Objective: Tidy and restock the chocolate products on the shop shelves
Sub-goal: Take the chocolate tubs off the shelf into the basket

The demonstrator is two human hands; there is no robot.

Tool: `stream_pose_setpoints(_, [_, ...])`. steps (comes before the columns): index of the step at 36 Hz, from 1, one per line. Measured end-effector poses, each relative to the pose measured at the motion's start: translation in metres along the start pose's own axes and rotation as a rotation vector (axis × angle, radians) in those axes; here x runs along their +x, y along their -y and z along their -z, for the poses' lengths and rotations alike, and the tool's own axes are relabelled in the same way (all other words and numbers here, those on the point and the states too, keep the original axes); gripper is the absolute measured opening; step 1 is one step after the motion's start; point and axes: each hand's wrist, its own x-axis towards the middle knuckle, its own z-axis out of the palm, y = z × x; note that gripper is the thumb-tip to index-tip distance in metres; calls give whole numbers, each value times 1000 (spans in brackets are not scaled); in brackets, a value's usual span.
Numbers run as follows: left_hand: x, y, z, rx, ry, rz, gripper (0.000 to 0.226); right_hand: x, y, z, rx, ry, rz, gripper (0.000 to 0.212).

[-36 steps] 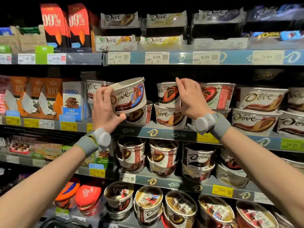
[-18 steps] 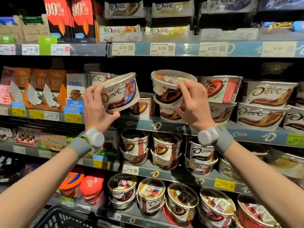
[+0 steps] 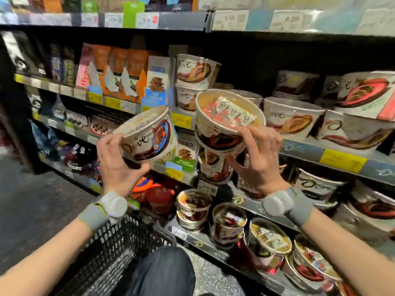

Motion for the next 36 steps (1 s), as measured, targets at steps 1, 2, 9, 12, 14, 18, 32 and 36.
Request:
stream_pose_setpoints(1, [-15,11,10,32,38,35,85,-7,13,-7,53,19,-4,52])
stream_pose_setpoints(2, [-28,20,18,62,68,78,85,-15,23,-15,98,37,7,52])
stream_pose_setpoints(9, [-107,69,70,228,217,261,91,-63,91,-67,359,290,68,72])
stream_pose_setpoints(12, [-144,88,95,312,277,385,89,-79,127,-91,515,482,29,57])
stream_pose_setpoints(14, [-166,98,107,371,346,414,86,-84,143,-98,613,582,-24,49])
stream_pose_setpoints(18, [-205,111,129,487,514,467,84,-109,168,-119,640,714,211,80])
stream_pose_setpoints(32, [-285,150,151,724,1124,508,83,-179,271,-181,731,1124,453,86])
stream_pose_setpoints(36, [-304,165,146,817,1199,522,80,-196,293,-196,650,1205,541,81])
